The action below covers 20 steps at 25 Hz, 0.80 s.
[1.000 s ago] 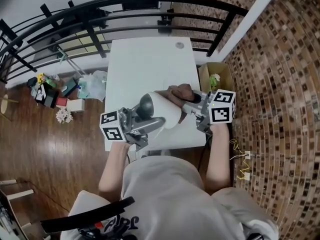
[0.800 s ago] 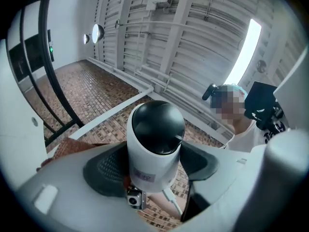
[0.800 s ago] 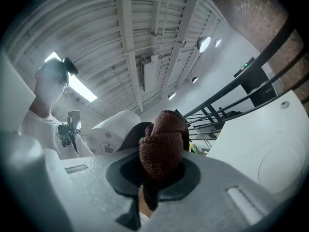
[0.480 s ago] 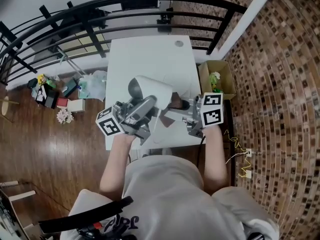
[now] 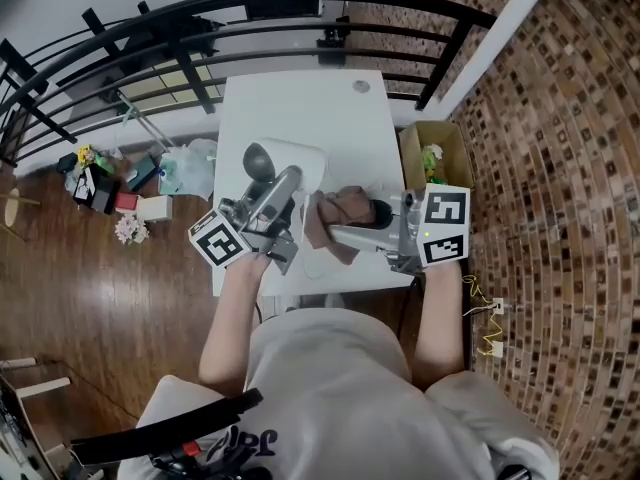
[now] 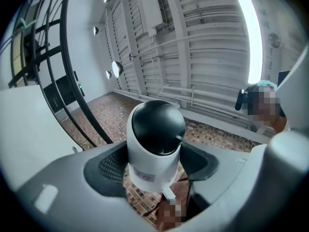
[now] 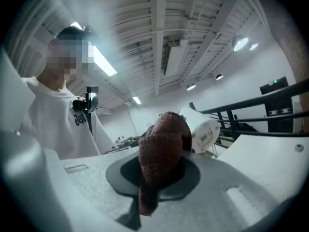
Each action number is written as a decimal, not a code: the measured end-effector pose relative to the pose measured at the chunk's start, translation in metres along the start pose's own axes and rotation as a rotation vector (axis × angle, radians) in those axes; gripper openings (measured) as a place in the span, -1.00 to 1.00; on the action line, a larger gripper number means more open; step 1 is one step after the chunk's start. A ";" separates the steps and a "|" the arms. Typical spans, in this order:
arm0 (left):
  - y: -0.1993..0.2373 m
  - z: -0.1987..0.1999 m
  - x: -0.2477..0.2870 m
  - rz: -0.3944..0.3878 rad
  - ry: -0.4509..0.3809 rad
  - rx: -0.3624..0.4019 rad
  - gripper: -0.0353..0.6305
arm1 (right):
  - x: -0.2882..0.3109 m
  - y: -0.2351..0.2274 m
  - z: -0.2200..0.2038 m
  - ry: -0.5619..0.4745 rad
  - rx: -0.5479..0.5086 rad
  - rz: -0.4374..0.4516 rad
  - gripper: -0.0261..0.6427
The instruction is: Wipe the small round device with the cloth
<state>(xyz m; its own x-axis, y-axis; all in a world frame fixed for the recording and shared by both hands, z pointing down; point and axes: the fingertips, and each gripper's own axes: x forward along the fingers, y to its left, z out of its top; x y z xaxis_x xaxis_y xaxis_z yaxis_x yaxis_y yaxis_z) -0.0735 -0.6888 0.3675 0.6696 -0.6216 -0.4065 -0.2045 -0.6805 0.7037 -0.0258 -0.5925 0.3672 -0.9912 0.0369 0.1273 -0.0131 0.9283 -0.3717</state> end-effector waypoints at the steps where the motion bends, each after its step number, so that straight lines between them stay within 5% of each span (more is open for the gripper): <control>1: 0.002 0.000 -0.002 0.011 0.004 0.010 0.18 | 0.002 0.003 0.006 -0.003 -0.021 0.000 -0.84; 9: -0.013 -0.024 -0.004 -0.017 0.094 0.056 0.18 | -0.003 -0.018 0.025 0.058 -0.180 -0.237 -0.84; 20: -0.017 -0.035 -0.013 -0.044 0.166 0.072 0.18 | -0.031 -0.045 0.052 -0.143 -0.073 -0.357 -0.84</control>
<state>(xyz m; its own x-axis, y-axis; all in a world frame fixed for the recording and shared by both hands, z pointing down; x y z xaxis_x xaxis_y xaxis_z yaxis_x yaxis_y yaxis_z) -0.0544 -0.6558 0.3814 0.7867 -0.5219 -0.3297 -0.2191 -0.7353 0.6413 -0.0017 -0.6541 0.3324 -0.9345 -0.3402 0.1051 -0.3560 0.8976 -0.2600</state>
